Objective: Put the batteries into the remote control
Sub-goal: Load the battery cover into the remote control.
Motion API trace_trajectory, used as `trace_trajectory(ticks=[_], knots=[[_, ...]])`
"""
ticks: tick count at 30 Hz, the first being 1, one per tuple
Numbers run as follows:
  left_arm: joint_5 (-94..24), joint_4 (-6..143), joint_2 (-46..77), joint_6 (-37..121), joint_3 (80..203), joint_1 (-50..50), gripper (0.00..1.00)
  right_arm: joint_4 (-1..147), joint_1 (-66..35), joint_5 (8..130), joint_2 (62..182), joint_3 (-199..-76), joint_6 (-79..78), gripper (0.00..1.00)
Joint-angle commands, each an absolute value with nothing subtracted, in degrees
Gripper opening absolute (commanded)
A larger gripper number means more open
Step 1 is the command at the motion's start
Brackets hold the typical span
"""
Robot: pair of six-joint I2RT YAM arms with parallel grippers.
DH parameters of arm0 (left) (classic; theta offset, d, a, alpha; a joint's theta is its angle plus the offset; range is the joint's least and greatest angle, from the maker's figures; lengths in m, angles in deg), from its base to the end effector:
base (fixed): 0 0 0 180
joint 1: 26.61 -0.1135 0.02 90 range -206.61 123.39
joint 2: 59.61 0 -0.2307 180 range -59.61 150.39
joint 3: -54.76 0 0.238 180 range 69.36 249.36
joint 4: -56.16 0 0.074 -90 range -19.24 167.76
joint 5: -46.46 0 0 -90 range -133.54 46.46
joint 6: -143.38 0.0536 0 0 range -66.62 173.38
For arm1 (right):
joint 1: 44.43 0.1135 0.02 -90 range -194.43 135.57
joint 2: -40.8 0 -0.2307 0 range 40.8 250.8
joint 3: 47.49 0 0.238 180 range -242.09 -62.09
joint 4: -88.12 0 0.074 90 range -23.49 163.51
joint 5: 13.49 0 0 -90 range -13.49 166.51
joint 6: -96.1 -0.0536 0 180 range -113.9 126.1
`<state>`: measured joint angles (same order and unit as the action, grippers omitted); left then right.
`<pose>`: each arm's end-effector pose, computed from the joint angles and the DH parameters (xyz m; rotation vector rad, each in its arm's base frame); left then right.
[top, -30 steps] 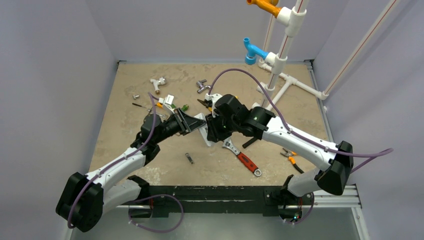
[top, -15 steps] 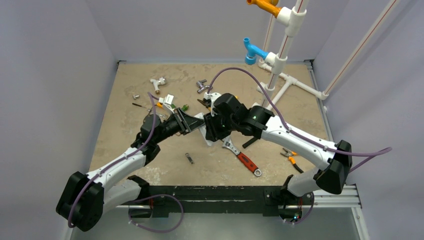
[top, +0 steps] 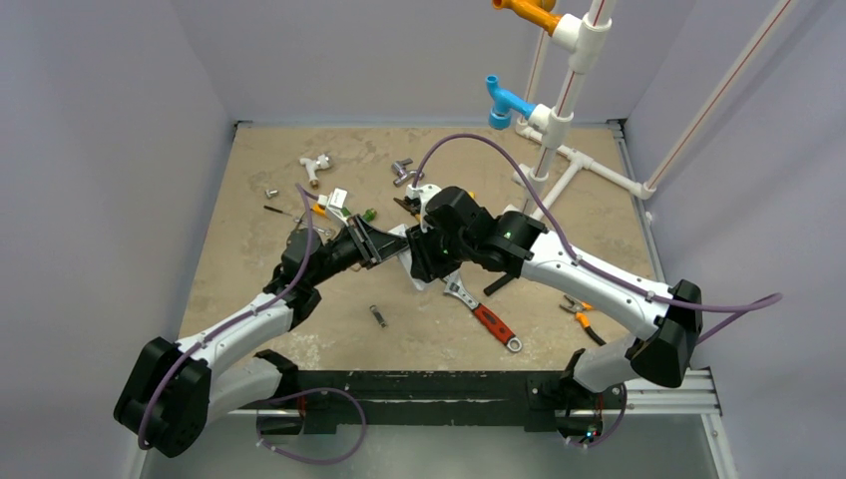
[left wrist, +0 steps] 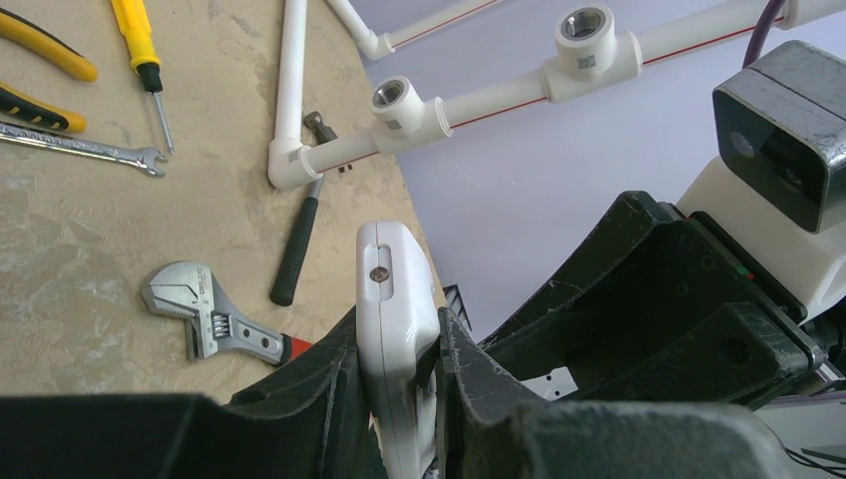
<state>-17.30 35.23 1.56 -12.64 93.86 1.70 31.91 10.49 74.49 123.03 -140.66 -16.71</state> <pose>0.2101 -0.1401 0.2238 -0.1932 1.8425 -1.5846 0.1779 0.2566 0.2966 -0.7008 2.3703 0.6721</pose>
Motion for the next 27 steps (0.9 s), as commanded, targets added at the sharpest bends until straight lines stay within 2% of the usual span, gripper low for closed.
trace_trajectory(ticks=[1, 27], knots=[[-14.9, 30.3, 1.2, -14.3, 93.9, 2.2, 0.0, 31.9, 10.5, 78.7, 122.8, -143.1, -14.8, 0.32], [-11.6, 24.9, 3.9, -15.6, 93.8, 2.2, 0.0, 30.9, 10.5, 80.4, 122.6, -142.2, -12.2, 0.32]])
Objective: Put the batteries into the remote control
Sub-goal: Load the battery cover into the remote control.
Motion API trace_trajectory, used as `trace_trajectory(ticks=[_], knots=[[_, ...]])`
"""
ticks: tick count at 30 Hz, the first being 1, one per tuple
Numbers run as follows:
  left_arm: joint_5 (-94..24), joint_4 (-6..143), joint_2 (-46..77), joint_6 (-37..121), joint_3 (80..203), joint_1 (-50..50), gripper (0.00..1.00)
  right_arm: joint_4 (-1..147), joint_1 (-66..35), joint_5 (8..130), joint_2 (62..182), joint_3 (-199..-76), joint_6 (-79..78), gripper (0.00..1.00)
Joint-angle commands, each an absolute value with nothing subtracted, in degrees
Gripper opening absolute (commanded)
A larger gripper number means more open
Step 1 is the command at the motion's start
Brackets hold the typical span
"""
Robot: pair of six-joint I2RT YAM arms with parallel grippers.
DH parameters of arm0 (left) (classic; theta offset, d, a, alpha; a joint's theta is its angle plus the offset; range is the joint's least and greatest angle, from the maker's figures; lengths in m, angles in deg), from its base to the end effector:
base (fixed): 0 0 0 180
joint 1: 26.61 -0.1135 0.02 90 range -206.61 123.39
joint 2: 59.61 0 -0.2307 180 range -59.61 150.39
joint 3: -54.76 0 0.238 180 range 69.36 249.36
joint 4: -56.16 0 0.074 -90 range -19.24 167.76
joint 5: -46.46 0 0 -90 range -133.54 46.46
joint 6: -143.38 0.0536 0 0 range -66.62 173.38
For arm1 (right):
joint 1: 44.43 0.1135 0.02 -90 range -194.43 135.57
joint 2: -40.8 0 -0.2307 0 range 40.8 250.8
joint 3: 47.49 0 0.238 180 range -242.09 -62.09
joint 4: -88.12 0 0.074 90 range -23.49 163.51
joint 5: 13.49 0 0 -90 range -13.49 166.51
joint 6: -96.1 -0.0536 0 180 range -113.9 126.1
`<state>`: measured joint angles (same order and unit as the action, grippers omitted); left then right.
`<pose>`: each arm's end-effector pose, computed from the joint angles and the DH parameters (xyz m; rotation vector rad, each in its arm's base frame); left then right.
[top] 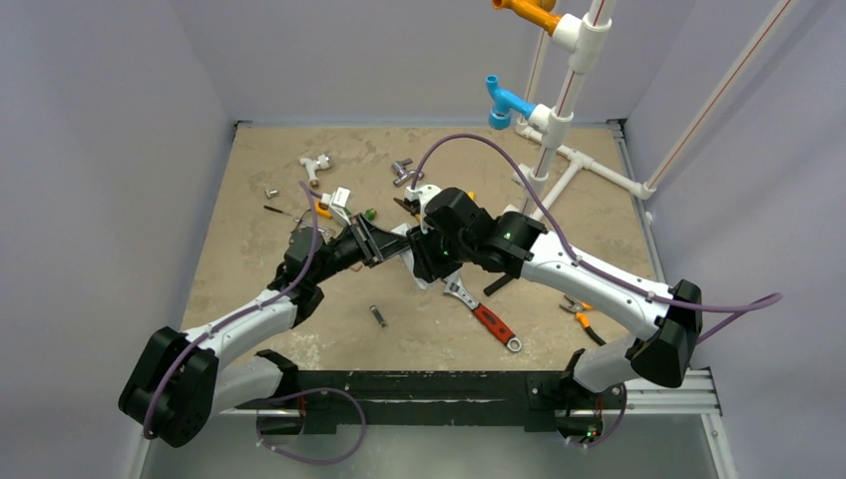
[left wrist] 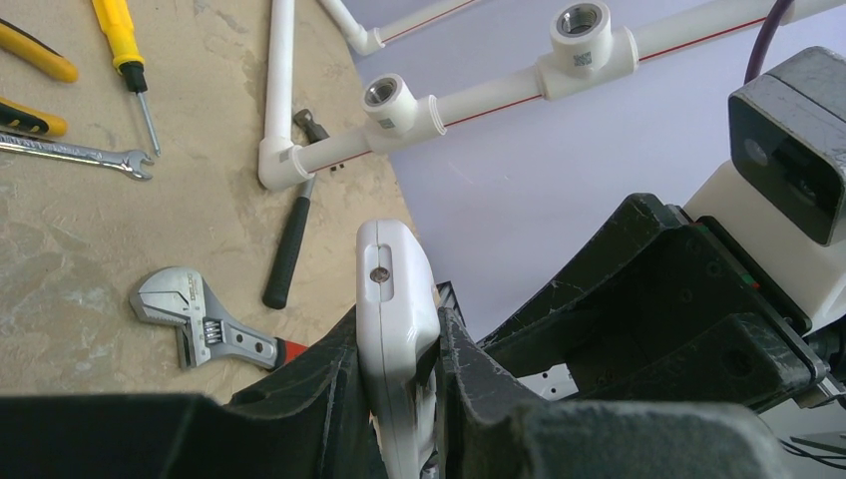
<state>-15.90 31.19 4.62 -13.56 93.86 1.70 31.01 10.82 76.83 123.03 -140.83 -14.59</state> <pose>0.2142 -0.1436 0.2198 -0.1779 1.8367 -1.6174 0.1775 0.2554 0.2962 -0.7295 2.3545 0.6073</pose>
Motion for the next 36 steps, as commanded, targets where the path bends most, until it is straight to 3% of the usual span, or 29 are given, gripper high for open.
trace_trajectory(ticks=[1, 36], knots=[[-11.6, 24.9, 3.8, -15.6, 93.7, 2.2, 0.0, 30.8, 10.6, 80.5, 122.5, -142.2, -12.1, 0.32], [-10.6, 24.4, 3.8, -15.5, 93.4, 2.2, 0.0, 29.6, 10.5, 81.7, 120.8, -143.7, -11.2, 0.26]])
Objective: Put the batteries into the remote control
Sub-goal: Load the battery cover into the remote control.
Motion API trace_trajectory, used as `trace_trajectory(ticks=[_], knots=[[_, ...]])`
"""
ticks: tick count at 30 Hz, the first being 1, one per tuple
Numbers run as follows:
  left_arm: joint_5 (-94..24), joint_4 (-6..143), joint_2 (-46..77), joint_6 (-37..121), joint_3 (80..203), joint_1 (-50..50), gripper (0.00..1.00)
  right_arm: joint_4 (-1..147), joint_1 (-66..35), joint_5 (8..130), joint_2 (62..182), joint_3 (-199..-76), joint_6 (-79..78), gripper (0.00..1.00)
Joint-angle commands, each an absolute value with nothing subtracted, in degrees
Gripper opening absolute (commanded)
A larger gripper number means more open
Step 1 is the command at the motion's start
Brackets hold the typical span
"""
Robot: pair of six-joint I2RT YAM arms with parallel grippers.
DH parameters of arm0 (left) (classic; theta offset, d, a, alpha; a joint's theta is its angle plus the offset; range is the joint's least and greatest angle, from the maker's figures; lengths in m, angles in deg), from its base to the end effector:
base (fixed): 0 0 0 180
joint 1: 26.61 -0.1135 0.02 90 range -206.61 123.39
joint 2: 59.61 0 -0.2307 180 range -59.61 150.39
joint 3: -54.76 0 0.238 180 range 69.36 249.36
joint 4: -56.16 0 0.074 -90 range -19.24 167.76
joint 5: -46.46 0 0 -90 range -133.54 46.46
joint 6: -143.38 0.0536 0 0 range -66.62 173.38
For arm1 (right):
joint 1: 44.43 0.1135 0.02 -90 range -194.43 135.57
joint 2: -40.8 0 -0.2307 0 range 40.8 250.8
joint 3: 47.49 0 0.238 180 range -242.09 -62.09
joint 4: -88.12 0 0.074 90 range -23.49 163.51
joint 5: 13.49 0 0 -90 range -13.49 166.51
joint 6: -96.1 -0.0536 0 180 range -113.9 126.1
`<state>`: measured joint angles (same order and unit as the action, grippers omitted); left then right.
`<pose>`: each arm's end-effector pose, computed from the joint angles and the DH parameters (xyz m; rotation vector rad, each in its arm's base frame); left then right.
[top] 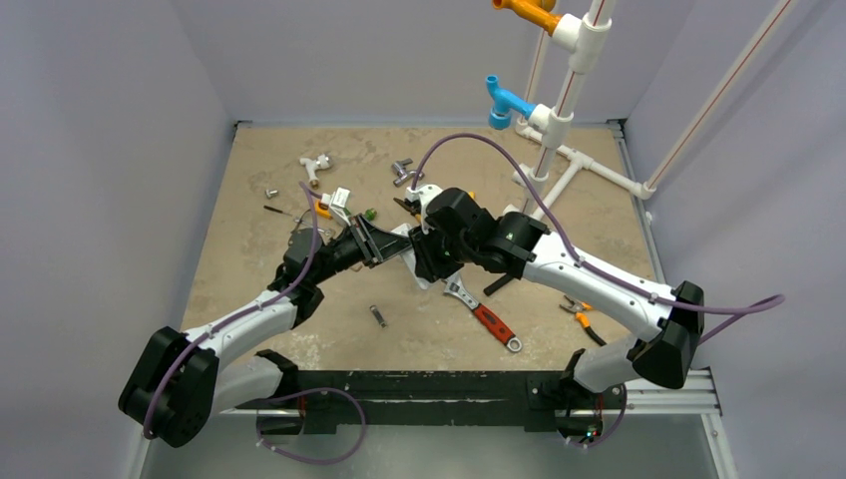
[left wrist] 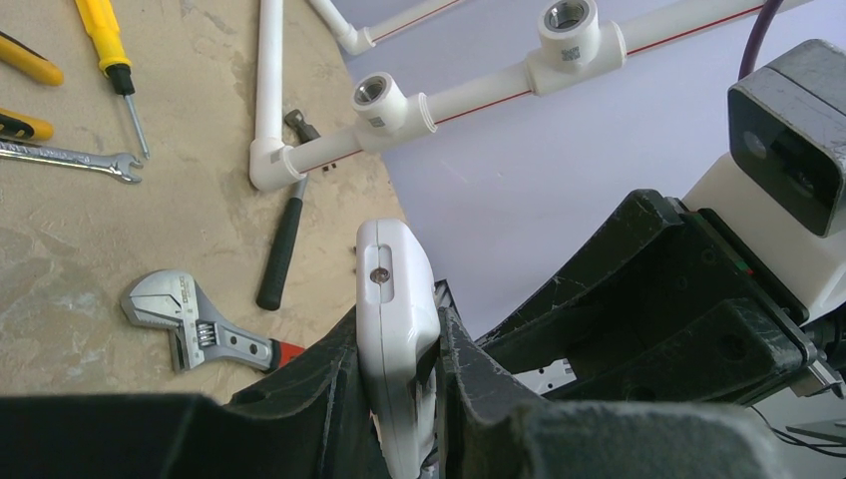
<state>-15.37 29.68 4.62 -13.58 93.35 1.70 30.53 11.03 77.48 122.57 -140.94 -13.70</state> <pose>0.2129 -0.1434 0.2200 -0.1607 1.8221 -1.6287 0.1758 0.2539 0.2984 -0.7446 2.3424 0.5912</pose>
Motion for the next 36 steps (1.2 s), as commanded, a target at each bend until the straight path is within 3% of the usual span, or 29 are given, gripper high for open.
trace_trajectory(ticks=[1, 36], knots=[[-10.6, 24.4, 3.8, -15.5, 93.4, 2.2, 0.0, 29.4, 10.5, 81.5, 120.9, -143.9, -11.1, 0.26], [-11.5, 22.7, 4.8, -15.8, 92.8, 2.2, 0.0, 30.1, 10.5, 79.2, 124.7, -147.3, -14.6, 0.32]])
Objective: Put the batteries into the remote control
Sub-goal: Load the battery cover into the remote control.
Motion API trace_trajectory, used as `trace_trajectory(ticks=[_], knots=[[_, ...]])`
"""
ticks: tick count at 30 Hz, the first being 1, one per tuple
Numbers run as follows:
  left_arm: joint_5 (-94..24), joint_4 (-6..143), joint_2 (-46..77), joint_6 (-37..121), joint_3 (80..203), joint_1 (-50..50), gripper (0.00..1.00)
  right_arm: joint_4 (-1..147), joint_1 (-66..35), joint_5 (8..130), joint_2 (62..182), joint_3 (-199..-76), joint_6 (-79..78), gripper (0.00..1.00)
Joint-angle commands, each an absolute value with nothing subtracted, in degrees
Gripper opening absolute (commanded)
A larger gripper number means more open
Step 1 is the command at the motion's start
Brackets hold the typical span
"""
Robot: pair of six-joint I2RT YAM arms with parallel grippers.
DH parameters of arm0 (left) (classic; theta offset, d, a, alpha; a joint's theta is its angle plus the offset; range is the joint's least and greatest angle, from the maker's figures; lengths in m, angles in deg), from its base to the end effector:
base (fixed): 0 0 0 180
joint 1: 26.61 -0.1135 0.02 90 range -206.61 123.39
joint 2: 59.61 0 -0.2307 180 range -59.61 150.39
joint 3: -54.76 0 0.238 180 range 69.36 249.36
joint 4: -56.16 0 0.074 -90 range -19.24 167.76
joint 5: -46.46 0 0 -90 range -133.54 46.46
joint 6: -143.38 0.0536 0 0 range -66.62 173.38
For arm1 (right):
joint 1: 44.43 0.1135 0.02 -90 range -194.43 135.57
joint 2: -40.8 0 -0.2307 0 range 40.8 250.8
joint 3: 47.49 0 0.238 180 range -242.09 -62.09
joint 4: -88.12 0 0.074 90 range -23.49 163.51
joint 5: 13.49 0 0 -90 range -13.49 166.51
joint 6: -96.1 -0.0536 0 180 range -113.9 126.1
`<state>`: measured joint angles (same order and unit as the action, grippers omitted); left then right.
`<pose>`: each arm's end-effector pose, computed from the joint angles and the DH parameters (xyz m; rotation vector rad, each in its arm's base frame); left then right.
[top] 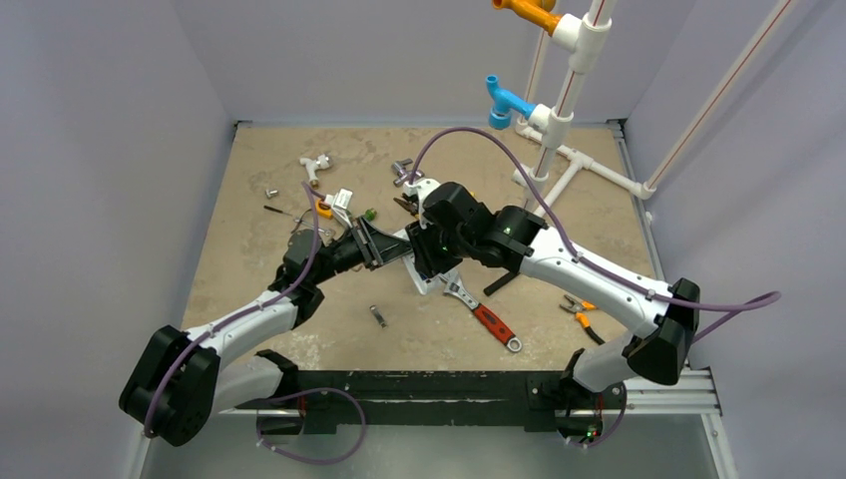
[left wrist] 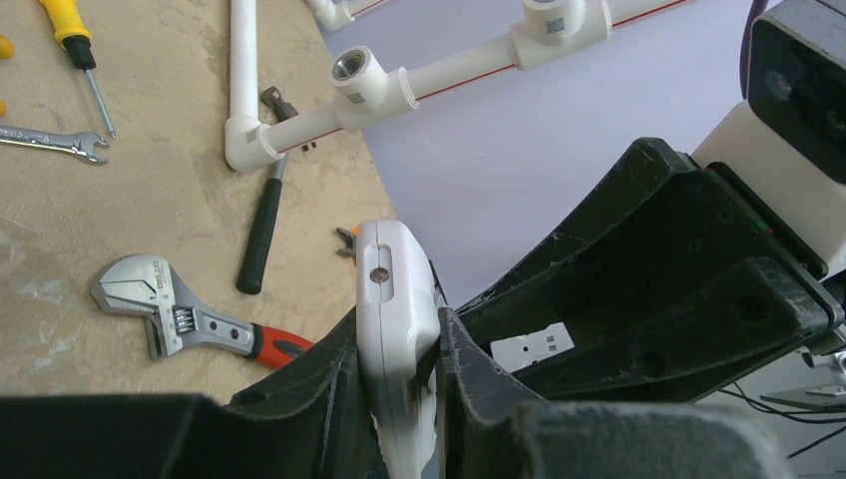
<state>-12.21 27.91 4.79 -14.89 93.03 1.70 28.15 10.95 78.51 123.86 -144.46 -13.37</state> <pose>0.2101 -0.1449 0.2212 -0.1197 1.8237 -1.6868 0.1786 0.2554 0.3079 -0.7397 2.3388 0.5674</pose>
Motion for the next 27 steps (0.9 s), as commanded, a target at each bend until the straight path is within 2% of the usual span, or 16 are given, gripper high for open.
trace_trajectory(ticks=[1, 10, 27], knots=[[-11.7, 22.6, 4.8, -15.8, 92.7, 2.2, 0.0, 29.9, 10.5, 79.8, 124.9, -147.5, -14.6, 0.31], [-13.3, 20.5, 5.6, -15.7, 91.6, 2.2, 0.0, 28.2, 10.5, 80.7, 126.3, -148.3, -17.2, 0.25], [-13.0, 17.2, 6.7, -17.7, 91.1, 2.2, 0.0, 29.7, 10.5, 81.5, 127.2, -147.7, -21.1, 0.25]])
